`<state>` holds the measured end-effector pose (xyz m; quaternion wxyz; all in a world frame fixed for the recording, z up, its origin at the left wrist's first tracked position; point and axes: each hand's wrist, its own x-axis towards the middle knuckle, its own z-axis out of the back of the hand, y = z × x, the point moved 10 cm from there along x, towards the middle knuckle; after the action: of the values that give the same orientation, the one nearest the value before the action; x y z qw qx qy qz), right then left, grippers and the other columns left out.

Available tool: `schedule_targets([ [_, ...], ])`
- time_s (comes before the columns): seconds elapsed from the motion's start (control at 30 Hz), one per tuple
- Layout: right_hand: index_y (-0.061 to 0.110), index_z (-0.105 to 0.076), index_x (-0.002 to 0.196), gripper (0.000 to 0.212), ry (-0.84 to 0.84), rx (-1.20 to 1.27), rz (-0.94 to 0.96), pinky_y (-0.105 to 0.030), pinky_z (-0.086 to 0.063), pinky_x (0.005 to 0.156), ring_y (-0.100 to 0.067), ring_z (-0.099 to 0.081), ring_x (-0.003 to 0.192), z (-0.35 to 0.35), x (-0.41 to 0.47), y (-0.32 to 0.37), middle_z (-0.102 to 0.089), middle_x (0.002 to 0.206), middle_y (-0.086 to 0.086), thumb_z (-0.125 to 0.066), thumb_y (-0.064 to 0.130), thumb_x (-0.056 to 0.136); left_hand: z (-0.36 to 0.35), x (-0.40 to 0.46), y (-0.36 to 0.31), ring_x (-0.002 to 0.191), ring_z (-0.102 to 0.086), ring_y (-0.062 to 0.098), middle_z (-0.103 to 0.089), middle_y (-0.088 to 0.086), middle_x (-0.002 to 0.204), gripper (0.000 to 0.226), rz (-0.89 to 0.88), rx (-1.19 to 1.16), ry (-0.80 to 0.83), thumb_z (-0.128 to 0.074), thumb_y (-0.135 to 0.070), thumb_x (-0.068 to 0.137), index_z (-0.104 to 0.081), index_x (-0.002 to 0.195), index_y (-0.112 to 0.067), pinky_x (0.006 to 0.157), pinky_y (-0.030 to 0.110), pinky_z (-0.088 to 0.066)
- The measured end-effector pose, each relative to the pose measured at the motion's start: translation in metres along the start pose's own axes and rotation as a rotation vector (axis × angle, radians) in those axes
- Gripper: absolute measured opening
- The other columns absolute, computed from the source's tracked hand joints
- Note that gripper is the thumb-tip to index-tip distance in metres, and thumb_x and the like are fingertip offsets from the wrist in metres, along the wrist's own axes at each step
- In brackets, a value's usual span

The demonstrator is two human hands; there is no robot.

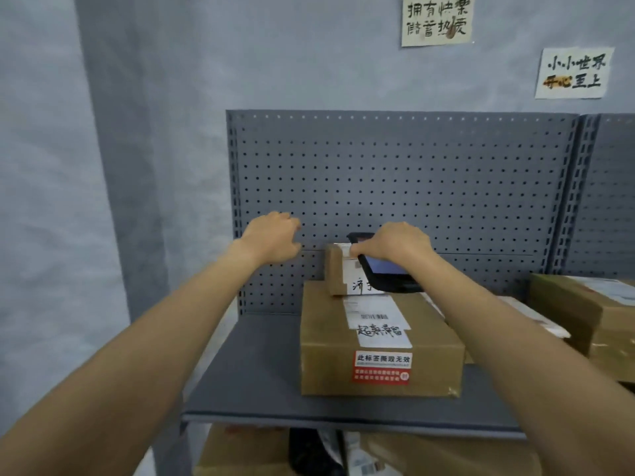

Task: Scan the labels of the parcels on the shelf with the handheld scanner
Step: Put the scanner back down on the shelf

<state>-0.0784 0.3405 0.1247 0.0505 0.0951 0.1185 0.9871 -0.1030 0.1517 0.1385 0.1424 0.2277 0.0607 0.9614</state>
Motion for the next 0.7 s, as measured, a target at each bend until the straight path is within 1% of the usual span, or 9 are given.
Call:
schedule_targets([
  [0.07,0.009,-0.055,0.082,0.057,0.006,0.014,0.034,-0.032,-0.045,0.065,-0.022,-0.050,0.063,-0.005,-0.001,0.026,-0.052,0.074,-0.005,-0.054,0.066,0.083,-0.003,-0.013,0.025,0.127,-0.048,0.032,-0.051,0.014,0.140,0.051,0.027,0.020,0.019,-0.048,-0.037,0.095,-0.045,0.139,-0.011,0.099,0.045,-0.048],
  [0.13,0.011,-0.051,0.069,0.055,0.010,0.027,0.066,-0.030,-0.040,0.057,-0.019,-0.046,0.058,-0.012,0.000,0.050,-0.048,0.068,-0.005,-0.056,0.064,0.083,-0.007,-0.027,0.047,0.123,-0.051,0.033,-0.054,0.015,0.136,0.050,0.054,0.026,0.039,-0.049,-0.036,0.095,-0.047,0.136,-0.009,0.097,0.045,-0.048],
  [0.23,0.013,-0.047,0.065,0.054,0.040,0.042,0.089,-0.031,-0.037,0.055,-0.021,-0.047,0.060,-0.027,0.000,0.082,-0.047,0.069,-0.004,-0.058,0.064,0.080,-0.017,-0.046,0.074,0.111,-0.057,0.034,-0.059,0.016,0.122,0.043,0.077,0.009,0.067,-0.050,-0.033,0.093,-0.054,0.126,-0.006,0.088,0.044,-0.051],
  [0.3,0.011,-0.051,0.073,0.054,0.083,0.045,0.099,-0.033,-0.039,0.061,-0.026,-0.051,0.073,-0.040,0.000,0.101,-0.049,0.078,-0.006,-0.058,0.064,0.080,-0.023,-0.058,0.089,0.108,-0.058,0.034,-0.061,0.015,0.117,0.039,0.097,-0.009,0.075,-0.050,-0.030,0.092,-0.056,0.122,-0.006,0.086,0.044,-0.052],
  [0.37,0.011,-0.056,0.091,0.054,0.118,0.048,0.100,-0.034,-0.041,0.068,-0.028,-0.050,0.083,-0.052,-0.001,0.116,-0.055,0.094,-0.007,-0.058,0.064,0.080,-0.030,-0.068,0.101,0.115,-0.056,0.035,-0.059,0.015,0.124,0.043,0.121,-0.006,0.084,-0.050,-0.029,0.091,-0.054,0.127,-0.006,0.090,0.044,-0.050],
  [0.47,0.013,-0.058,0.103,0.054,0.162,0.024,0.097,-0.027,-0.036,0.057,-0.026,-0.049,0.084,-0.074,-0.003,0.133,-0.056,0.102,-0.008,-0.057,0.063,0.081,-0.041,-0.078,0.114,0.120,-0.053,0.034,-0.057,0.015,0.130,0.045,0.129,0.015,0.103,-0.049,-0.029,0.092,-0.052,0.130,-0.007,0.091,0.042,-0.047],
  [0.53,0.013,-0.059,0.114,0.060,0.193,0.022,0.097,-0.028,-0.034,0.052,-0.025,-0.049,0.083,-0.093,-0.003,0.146,-0.058,0.111,-0.009,-0.056,0.063,0.081,-0.050,-0.083,0.119,0.119,-0.053,0.034,-0.057,0.015,0.130,0.045,0.125,0.017,0.110,-0.049,-0.028,0.091,-0.052,0.130,-0.006,0.090,0.042,-0.047],
  [0.63,0.012,-0.060,0.122,0.068,0.228,0.020,0.072,-0.030,-0.040,0.056,-0.024,-0.053,0.078,-0.120,-0.002,0.159,-0.056,0.107,-0.009,-0.056,0.065,0.079,-0.064,-0.090,0.123,0.120,-0.052,0.034,-0.057,0.015,0.131,0.045,0.116,0.032,0.138,-0.049,-0.029,0.091,-0.052,0.131,-0.007,0.090,0.042,-0.048],
  [0.7,0.012,-0.058,0.127,0.071,0.258,0.020,0.050,-0.032,-0.043,0.066,-0.026,-0.058,0.090,-0.139,-0.002,0.164,-0.059,0.118,-0.010,-0.056,0.065,0.080,-0.075,-0.094,0.123,0.121,-0.051,0.033,-0.057,0.014,0.131,0.044,0.107,0.037,0.159,-0.049,-0.029,0.092,-0.052,0.129,-0.006,0.091,0.043,-0.048],
])
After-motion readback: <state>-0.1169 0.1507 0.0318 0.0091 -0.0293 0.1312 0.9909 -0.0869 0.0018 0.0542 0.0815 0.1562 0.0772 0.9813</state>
